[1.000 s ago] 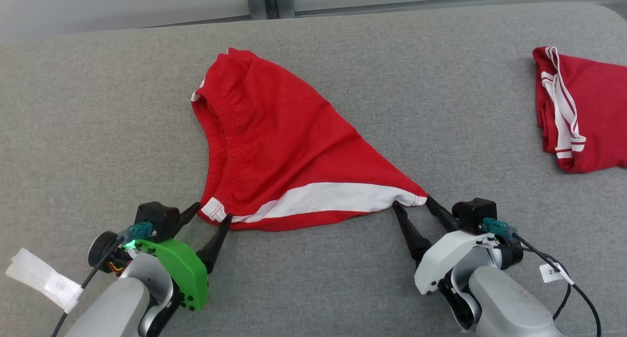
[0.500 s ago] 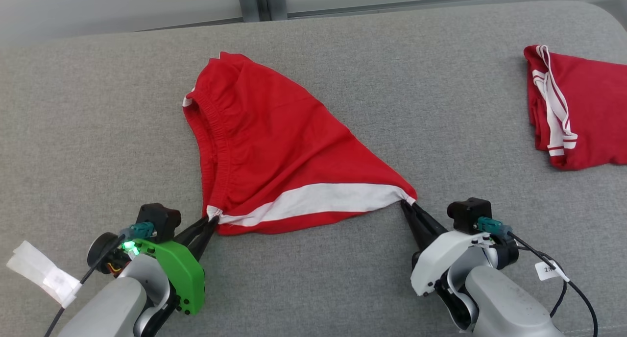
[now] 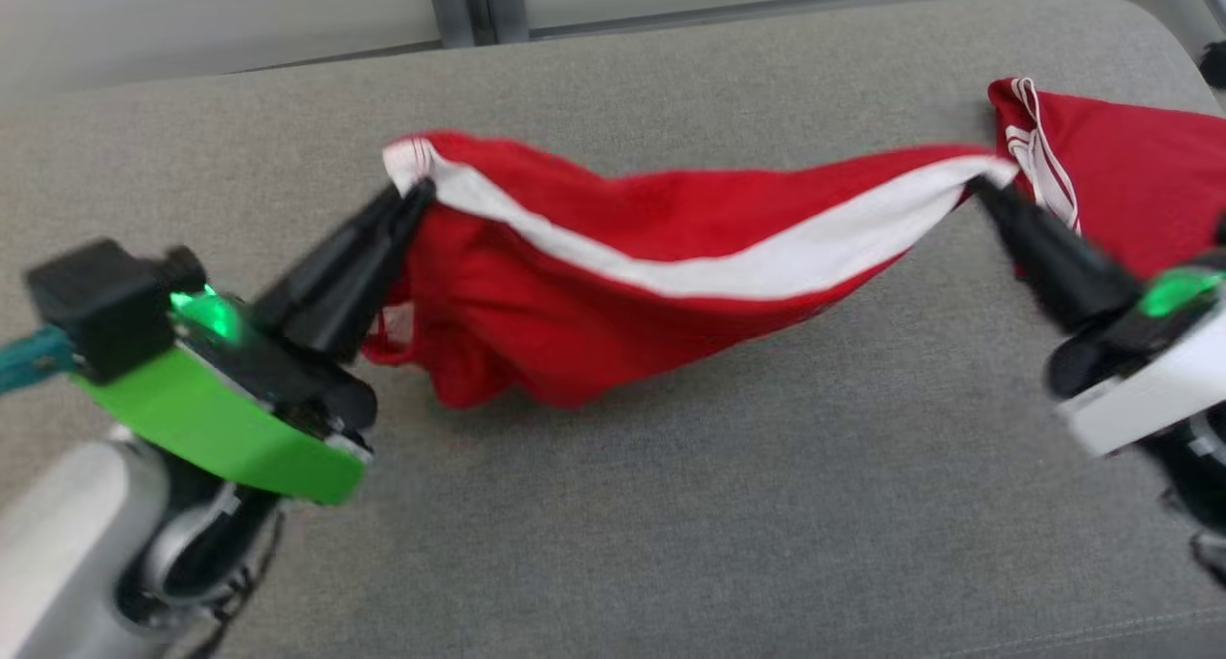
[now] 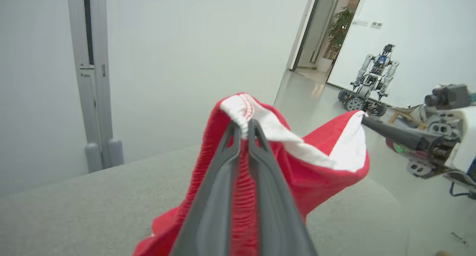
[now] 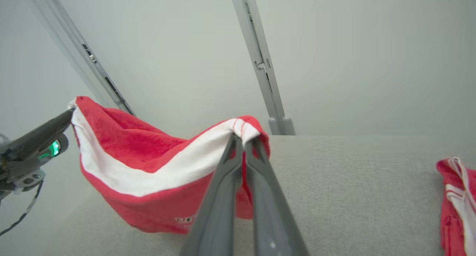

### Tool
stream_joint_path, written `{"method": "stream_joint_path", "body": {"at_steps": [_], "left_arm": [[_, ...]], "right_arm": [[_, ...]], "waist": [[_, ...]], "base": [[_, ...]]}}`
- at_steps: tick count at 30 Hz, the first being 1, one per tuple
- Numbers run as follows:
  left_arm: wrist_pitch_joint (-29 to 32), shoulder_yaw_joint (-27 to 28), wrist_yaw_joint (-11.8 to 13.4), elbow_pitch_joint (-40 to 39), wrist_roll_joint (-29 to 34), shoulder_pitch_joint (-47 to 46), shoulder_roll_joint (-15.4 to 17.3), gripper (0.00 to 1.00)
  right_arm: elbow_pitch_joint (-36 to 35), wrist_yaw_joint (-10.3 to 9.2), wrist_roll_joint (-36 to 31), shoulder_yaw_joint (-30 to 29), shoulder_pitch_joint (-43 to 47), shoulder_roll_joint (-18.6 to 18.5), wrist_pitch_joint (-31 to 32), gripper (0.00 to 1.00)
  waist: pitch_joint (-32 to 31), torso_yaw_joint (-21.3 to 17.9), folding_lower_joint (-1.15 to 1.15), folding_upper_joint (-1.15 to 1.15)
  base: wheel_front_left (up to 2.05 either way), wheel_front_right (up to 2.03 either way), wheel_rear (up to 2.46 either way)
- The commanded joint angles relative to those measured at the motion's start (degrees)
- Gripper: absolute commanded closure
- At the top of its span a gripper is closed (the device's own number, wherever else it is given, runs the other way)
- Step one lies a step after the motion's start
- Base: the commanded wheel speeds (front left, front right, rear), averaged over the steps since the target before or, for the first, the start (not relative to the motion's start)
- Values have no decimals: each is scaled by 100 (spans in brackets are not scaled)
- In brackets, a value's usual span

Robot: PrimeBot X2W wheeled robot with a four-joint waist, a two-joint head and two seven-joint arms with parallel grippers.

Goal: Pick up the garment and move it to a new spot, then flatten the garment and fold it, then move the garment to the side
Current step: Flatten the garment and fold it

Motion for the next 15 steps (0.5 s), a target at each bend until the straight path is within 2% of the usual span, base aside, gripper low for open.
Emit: {"method": "stream_joint_path", "body": {"at_steps": [1,3,5,7,9,11,13,15], "left_arm": [[94,163,156,-258,217,-320,226,100],[331,305,289,-665,106,-681,202,100],[626,421,340,-740,67,-1253,214,100],[932,437,329,-537,-57,-1822,51,100],[1198,422,323,-111,-65,-2495,-122,100],[1287,403,291,469,113,-3217,-351,100],[1231,370,269,1204,255,-3840,-643,100],[940,345,209,2059,610,-4551,-939,100]], "right_arm": [[-242,0,106,-356,-113,-204,238,100],[-555,0,192,-955,-373,-565,751,100],[-617,0,277,-1320,-780,-718,1310,100],[-493,0,215,-1530,-1433,-776,1789,100],[-125,-3,-144,-1685,-2235,-581,2086,100],[309,-2,-726,-1650,-3120,-227,2312,100],[837,0,-1322,-1522,-4017,285,2417,100],[1555,-3,-2100,-1515,-4958,940,2200,100]], "waist": [[330,-176,0,0],[602,-217,0,0],[915,-250,0,0],[1257,-270,0,0],[1606,-280,0,0],[1930,-272,0,0],[2186,-273,0,0],[2349,-311,0,0]], "base": [[0,0,0],[0,0,0],[0,0,0],[0,0,0],[0,0,0],[0,0,0],[0,0,0],[0,0,0]]}}
